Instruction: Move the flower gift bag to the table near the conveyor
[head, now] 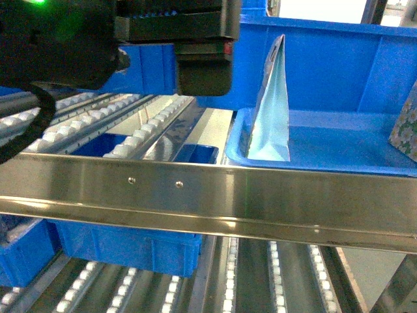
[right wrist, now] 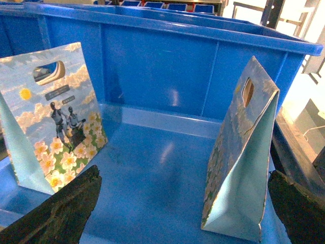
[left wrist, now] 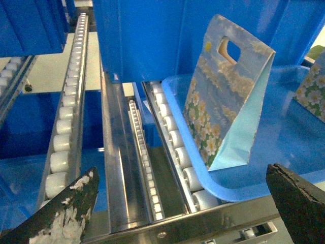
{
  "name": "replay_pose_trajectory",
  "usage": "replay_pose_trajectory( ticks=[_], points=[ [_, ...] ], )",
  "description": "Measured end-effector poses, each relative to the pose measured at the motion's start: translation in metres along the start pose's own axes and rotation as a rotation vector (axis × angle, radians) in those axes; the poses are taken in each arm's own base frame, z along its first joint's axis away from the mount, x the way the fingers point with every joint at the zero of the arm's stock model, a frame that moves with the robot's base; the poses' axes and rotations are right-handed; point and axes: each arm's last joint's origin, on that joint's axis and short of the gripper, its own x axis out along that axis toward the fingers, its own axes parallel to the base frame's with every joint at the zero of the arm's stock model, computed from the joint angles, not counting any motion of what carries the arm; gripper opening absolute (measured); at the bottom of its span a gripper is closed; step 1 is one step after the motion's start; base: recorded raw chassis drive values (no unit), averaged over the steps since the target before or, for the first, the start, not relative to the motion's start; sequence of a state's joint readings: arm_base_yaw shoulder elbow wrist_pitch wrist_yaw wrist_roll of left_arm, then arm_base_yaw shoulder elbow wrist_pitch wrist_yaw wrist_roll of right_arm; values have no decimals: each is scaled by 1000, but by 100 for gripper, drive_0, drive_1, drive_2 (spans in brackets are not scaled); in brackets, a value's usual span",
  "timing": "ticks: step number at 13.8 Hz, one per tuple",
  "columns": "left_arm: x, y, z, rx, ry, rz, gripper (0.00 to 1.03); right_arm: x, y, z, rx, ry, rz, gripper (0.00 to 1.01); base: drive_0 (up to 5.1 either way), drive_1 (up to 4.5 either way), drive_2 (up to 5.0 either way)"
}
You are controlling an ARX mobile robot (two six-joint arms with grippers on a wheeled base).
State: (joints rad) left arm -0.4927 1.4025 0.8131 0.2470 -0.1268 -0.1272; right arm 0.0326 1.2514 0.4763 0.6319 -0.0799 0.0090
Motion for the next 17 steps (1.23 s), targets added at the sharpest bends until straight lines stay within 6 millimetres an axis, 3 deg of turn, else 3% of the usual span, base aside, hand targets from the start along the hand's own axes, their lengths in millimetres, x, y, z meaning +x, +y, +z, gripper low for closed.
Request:
replay_pose_trajectory(
  ticks=[3, 7, 11, 17],
  points=[
    [16, -16, -1, 24, 30, -23, 98, 20, -2, 1, -10, 28, -11, 98, 0, 0, 0],
    [29, -20, 1, 59, 33, 13, 98, 36, -16, 8, -26, 18, -43, 98, 0, 0, 0],
    [28, -22, 0, 86, 36, 41, 98, 49, -27, 3, -62, 62, -54, 98, 0, 0, 0],
    [28, -22, 0, 86, 36, 44, 98, 61, -45, 12, -38, 96, -25, 98, 0, 0, 0]
  ],
)
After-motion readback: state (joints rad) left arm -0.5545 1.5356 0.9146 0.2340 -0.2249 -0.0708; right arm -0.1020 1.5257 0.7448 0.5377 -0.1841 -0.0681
